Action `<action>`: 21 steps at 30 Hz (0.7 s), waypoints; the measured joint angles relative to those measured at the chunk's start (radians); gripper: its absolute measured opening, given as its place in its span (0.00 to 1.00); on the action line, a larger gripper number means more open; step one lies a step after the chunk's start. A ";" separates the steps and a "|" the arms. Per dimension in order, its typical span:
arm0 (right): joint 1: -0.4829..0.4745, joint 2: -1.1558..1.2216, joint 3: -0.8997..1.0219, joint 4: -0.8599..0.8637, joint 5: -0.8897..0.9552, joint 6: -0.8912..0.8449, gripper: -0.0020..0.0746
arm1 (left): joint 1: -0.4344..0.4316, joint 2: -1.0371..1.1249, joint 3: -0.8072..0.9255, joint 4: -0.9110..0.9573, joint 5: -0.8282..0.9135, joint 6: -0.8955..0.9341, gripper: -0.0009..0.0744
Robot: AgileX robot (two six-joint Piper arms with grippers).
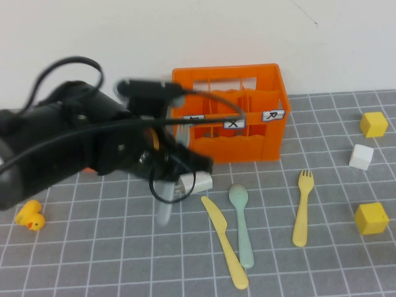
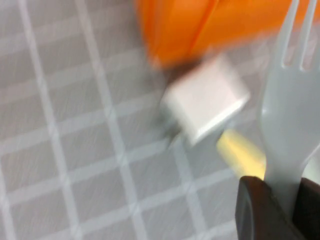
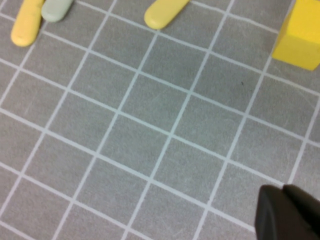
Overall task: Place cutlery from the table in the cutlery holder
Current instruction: Place the fork on the box
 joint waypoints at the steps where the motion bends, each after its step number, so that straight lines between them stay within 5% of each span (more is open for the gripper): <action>1: 0.000 0.000 0.000 0.007 0.000 -0.002 0.02 | 0.000 -0.017 0.000 0.000 -0.041 0.000 0.14; 12: 0.000 0.000 0.001 0.021 -0.006 -0.015 0.02 | 0.000 -0.069 0.000 0.000 -0.618 -0.004 0.14; 21: 0.000 0.000 0.001 0.040 -0.010 -0.019 0.02 | 0.000 -0.004 0.000 0.004 -0.889 0.140 0.14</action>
